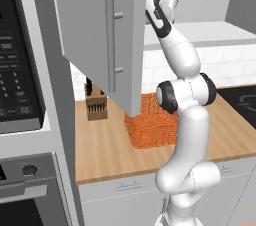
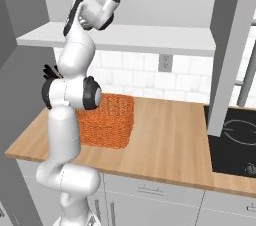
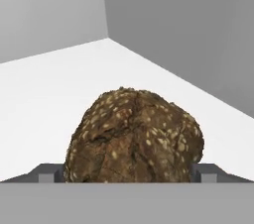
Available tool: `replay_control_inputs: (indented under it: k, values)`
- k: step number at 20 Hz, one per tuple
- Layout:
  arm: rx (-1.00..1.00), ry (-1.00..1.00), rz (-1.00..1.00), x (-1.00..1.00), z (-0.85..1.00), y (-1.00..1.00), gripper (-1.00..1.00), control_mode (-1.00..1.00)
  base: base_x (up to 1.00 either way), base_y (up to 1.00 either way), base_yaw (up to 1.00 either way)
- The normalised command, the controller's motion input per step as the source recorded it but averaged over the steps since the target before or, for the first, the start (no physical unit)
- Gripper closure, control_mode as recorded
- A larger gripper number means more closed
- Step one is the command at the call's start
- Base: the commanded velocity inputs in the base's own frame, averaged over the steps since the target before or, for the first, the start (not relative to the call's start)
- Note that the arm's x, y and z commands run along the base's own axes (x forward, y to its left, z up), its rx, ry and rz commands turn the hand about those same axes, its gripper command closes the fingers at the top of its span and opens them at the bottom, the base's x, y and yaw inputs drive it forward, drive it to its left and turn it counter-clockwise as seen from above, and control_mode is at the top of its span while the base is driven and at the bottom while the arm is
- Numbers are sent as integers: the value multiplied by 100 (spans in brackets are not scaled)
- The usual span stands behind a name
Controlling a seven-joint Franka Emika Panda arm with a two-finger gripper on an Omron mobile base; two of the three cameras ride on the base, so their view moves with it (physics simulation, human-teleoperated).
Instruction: Open the cabinet, pick up the bread from the cabinet and place it in the basket. Then move the basket to the dining counter.
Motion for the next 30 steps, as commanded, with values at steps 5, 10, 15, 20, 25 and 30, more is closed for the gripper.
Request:
replay_control_inputs:
  k: [5, 10, 15, 20, 25, 30]
  values:
    - [0, -7, -10, -44, 0, 0, 100, -100, 0, 0, 0]
    - [2, -13, -31, -74, 0, -2, 100, -100, 0, 0, 0]
    - [17, -4, -30, -48, -28, -1, 100, -100, 0, 0, 0]
    - [27, -5, -22, 0, -48, 0, 100, -100, 0, 0, 0]
    - [7, -6, -25, -31, 15, -3, 100, -100, 0, 0, 0]
    - [0, -1, -31, -70, 36, -11, 100, -100, 0, 0, 0]
